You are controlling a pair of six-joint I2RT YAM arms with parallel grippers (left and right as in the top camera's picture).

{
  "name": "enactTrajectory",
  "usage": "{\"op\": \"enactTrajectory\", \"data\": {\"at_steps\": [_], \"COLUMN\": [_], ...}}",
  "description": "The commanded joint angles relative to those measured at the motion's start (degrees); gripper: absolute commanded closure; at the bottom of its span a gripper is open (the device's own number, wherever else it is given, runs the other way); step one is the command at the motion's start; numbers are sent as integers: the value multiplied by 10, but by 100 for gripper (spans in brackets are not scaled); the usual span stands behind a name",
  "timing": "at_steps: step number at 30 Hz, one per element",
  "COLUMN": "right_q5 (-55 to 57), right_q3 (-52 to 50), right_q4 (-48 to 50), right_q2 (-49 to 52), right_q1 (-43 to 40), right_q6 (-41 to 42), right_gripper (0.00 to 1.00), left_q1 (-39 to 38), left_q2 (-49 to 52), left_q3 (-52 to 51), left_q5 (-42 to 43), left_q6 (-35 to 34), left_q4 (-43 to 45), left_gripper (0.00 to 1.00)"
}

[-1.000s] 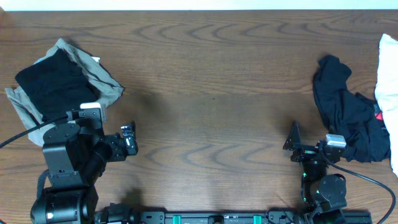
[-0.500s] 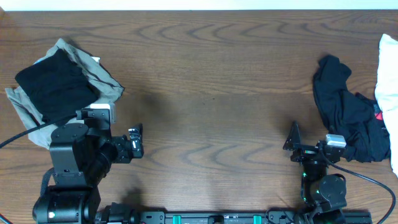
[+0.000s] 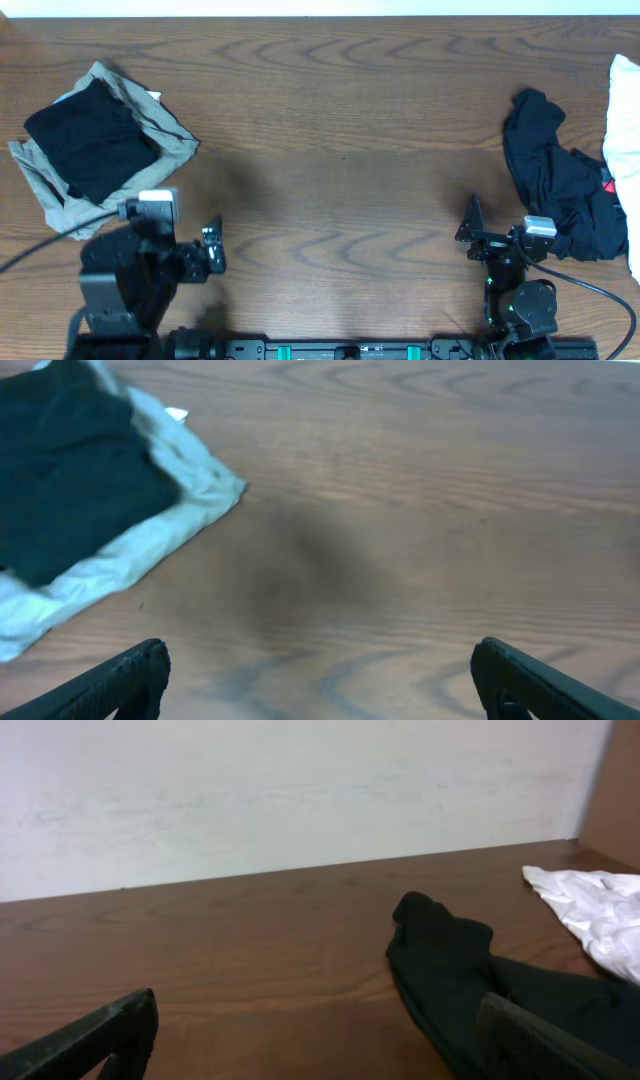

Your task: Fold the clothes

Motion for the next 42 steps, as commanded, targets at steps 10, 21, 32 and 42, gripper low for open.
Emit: {"op": "enactTrajectory", "data": {"at_steps": [10, 21, 32, 42], "right_q5": [-4, -4, -4, -4], "right_q3": [-3, -3, -3, -3], "right_q4": [0, 0, 0, 0], "right_q2": [-3, -3, -3, -3], "right_q1": [-4, -4, -4, -4], "right_q6": [-9, -8, -9, -9], "right_gripper": [1, 1, 1, 1], "left_q1": [-14, -20, -21, -20], "left_q2": [-191, -298, -298, -297], "left_q3": [-278, -462, -504, -504], "left_q5": [-39, -59, -66, -66], "left_q6": [12, 12, 20, 20], "left_q4": [213, 471, 492, 493], "left_gripper": [2, 2, 2, 2]}}
